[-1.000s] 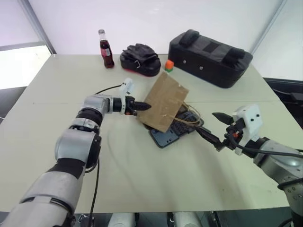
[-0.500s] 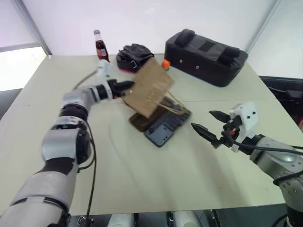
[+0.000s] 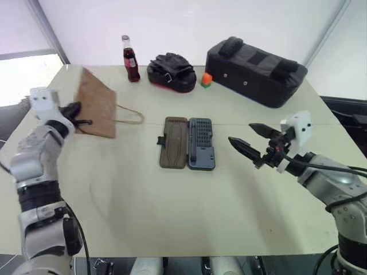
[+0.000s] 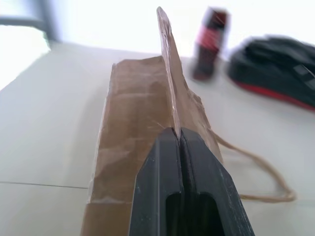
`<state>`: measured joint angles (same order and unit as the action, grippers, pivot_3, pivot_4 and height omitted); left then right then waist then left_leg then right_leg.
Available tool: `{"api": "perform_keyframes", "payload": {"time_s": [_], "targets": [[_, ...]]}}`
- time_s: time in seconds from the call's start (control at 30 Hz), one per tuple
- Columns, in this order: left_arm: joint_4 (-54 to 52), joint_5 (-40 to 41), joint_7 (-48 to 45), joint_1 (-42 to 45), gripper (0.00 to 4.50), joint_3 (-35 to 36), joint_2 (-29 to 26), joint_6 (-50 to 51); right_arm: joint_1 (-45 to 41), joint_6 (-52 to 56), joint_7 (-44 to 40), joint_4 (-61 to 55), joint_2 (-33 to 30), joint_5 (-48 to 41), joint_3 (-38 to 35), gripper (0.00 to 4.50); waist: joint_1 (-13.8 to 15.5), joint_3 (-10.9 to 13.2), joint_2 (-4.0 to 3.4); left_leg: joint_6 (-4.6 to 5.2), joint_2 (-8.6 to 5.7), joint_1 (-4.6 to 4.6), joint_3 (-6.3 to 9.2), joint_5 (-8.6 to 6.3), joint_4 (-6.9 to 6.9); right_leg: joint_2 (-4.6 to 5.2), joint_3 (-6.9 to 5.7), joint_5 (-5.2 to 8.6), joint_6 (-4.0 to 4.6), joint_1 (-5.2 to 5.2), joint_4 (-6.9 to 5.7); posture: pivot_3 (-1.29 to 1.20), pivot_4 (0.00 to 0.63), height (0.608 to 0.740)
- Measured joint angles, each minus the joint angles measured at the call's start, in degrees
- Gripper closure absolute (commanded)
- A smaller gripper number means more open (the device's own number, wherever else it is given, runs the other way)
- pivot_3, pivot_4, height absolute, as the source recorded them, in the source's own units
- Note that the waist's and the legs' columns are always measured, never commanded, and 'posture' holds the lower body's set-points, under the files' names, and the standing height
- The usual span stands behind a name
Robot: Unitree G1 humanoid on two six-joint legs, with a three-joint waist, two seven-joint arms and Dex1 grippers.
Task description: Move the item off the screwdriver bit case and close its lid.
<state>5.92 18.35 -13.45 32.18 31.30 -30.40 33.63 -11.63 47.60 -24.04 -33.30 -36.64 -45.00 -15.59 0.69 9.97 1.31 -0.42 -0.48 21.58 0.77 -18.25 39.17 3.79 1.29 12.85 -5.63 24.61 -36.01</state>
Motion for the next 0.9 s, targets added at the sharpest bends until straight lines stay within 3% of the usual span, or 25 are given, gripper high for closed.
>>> {"api": "perform_keyframes", "payload": {"time_s": [0.47, 0.57, 0.8, 0.9], "targets": [[0.0, -1.5, 17.9, -10.3, 4.44, 6.1, 5.8, -0.6, 0.1, -2.0, -1.7, 1.2, 0.1, 2.6, 2.2, 0.0, 0.0, 0.0, 0.03, 0.0, 0.02, -0.09, -0.03, 0.0, -0.01, -0.08, -0.02, 0.0, 0.01, -0.06, -0.03, 0.0, 0.15, 0.74], [0.9, -1.5, 18.6, -10.4, 3.61, 6.1, 6.0, -1.9, 0.3, -2.0, -1.7, 1.2, 0.2, 2.9, 2.3, 0.0, 0.0, 0.0, 0.03, 0.0, 0.02, -0.09, -0.04, 0.0, 0.0, -0.08, -0.02, 0.0, 0.01, -0.07, -0.02, 0.0, 0.15, 0.74], [2.9, -1.8, 19.1, -10.1, 0.03, 5.8, 5.4, -5.9, 1.1, -2.0, -1.7, 1.2, 0.1, 3.1, 2.2, 0.0, -0.1, 0.0, 0.03, 0.0, 0.02, -0.1, -0.04, 0.0, -0.01, -0.08, -0.02, 0.0, 0.01, -0.07, -0.02, 0.0, 0.15, 0.74], [2.1, -2.7, 20.8, -10.1, 0.03, 6.1, 4.3, -6.7, 1.6, -2.0, -1.7, 1.2, 0.1, 3.2, 2.2, 0.0, -0.2, 0.0, 0.03, 0.0, 0.04, -0.1, -0.04, 0.0, -0.01, -0.1, -0.02, 0.0, 0.01, -0.07, -0.02, 0.0, 0.15, 0.74]]}}
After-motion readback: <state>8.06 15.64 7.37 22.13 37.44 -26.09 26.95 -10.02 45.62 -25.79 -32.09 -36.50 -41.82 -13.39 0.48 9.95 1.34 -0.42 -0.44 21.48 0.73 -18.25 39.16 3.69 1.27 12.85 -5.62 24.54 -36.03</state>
